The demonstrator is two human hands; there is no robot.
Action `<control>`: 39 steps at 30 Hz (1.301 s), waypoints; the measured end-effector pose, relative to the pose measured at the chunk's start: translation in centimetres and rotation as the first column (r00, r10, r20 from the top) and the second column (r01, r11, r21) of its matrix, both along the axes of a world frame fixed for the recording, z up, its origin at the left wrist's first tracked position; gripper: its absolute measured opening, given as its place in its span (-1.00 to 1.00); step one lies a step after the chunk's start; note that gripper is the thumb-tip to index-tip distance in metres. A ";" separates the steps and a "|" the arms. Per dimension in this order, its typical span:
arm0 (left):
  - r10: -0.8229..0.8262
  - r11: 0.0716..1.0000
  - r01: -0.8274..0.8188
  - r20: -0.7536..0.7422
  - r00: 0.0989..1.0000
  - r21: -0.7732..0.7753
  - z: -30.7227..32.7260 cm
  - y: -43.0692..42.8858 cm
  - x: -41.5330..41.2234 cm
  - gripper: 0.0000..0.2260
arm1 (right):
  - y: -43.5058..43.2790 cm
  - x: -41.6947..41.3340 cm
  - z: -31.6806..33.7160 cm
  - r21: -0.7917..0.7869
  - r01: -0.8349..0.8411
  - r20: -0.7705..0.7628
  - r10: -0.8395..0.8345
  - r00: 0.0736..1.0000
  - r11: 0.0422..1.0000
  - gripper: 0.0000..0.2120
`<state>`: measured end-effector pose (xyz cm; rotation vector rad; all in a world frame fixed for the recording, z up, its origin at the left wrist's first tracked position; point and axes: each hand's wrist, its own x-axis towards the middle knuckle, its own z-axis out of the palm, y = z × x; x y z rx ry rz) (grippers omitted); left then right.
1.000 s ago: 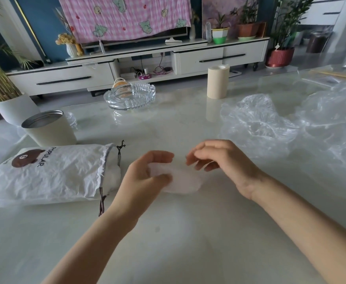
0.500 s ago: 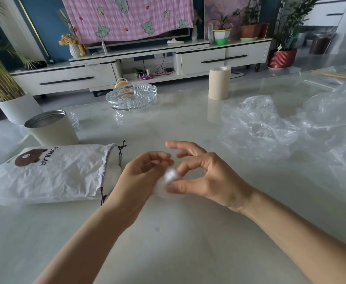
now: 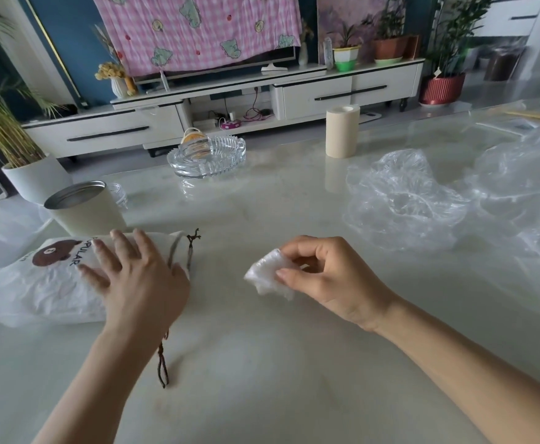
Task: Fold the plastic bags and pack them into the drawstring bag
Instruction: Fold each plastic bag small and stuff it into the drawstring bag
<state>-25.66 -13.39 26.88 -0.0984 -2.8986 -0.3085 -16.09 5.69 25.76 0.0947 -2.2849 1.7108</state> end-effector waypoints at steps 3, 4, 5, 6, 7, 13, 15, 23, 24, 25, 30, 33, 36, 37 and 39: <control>-0.021 0.998 0.021 0.005 1.000 -0.051 0.4 -0.4 -0.5 -0.49 | -0.1 -0.1 -0.4 0.048 0.021 -0.063 -0.018 0.998 0.999 -0.89; -0.030 0.998 0.029 -0.006 1.000 -0.052 0.5 -0.4 -0.5 -0.53 | 0.0 -0.2 -0.5 0.056 0.028 -0.081 -0.023 0.996 0.998 -0.89; -0.039 0.999 0.038 -0.017 0.999 -0.038 0.4 -0.3 -0.5 -0.55 | 0.0 -0.2 -0.5 0.064 0.029 -0.096 -0.022 0.995 0.998 -0.88; -0.057 0.998 0.056 -0.034 0.998 -0.016 0.4 -0.1 -0.3 -0.57 | -0.1 -0.3 -0.7 0.075 0.028 -0.109 -0.020 0.994 0.997 -0.87; -0.087 0.996 0.088 -0.050 0.995 0.013 0.4 0.3 0.0 -0.58 | -0.4 -0.3 -0.8 0.092 0.029 -0.129 -0.017 0.991 0.995 -0.86; -0.408 0.839 0.440 -0.165 0.898 0.320 0.3 3.5 3.4 -0.46 | -1.8 -0.1 -1.5 0.128 0.077 -0.326 -0.031 0.945 0.989 -0.93; -0.465 0.740 0.509 -0.212 0.859 0.439 0.1 4.1 4.5 -0.46 | -1.9 0.0 -1.0 0.109 0.163 -0.379 -0.110 0.919 0.981 -0.83; -0.601 0.659 0.679 -0.316 0.734 0.324 -1.9 5.5 6.9 -0.37 | -0.6 -0.9 -1.6 0.215 0.542 -0.594 -0.332 0.733 0.813 -0.66; -0.626 0.661 0.707 -0.334 0.705 0.253 -2.2 5.7 7.2 -0.40 | -1.0 -1.0 -1.8 0.226 0.521 -0.555 -0.331 0.764 0.823 -0.67; -0.657 0.653 0.734 -0.341 0.672 0.188 -2.5 6.1 7.5 -0.44 | -1.2 -1.0 -2.0 0.248 0.504 -0.508 -0.332 0.795 0.827 -0.66; -0.692 0.683 0.729 -0.358 0.627 -0.046 -3.5 6.1 7.0 -0.48 | 0.9 -1.9 -1.4 0.465 0.381 -0.345 -0.233 0.909 0.799 -0.60; -0.655 0.736 0.667 -0.368 0.660 -0.116 -4.2 5.8 6.5 -0.45 | 3.4 -1.6 -1.0 0.542 0.302 -0.184 -0.240 0.953 0.784 -0.50; -0.552 0.826 0.552 -0.366 0.749 -0.116 -4.8 5.3 5.3 -0.43 | 6.1 -1.6 -1.8 0.553 0.507 -0.234 -0.461 0.856 0.661 -0.33; -0.511 0.855 0.506 -0.361 0.780 -0.115 -4.9 5.0 4.8 -0.45 | 7.0 -1.7 -2.1 0.601 0.552 -0.218 -0.546 0.809 0.578 -0.33; -0.411 0.910 0.406 -0.322 0.853 -0.087 -5.0 4.5 3.9 -0.49 | 8.4 -1.4 -2.8 0.736 0.513 -0.113 -0.667 0.737 0.442 -0.39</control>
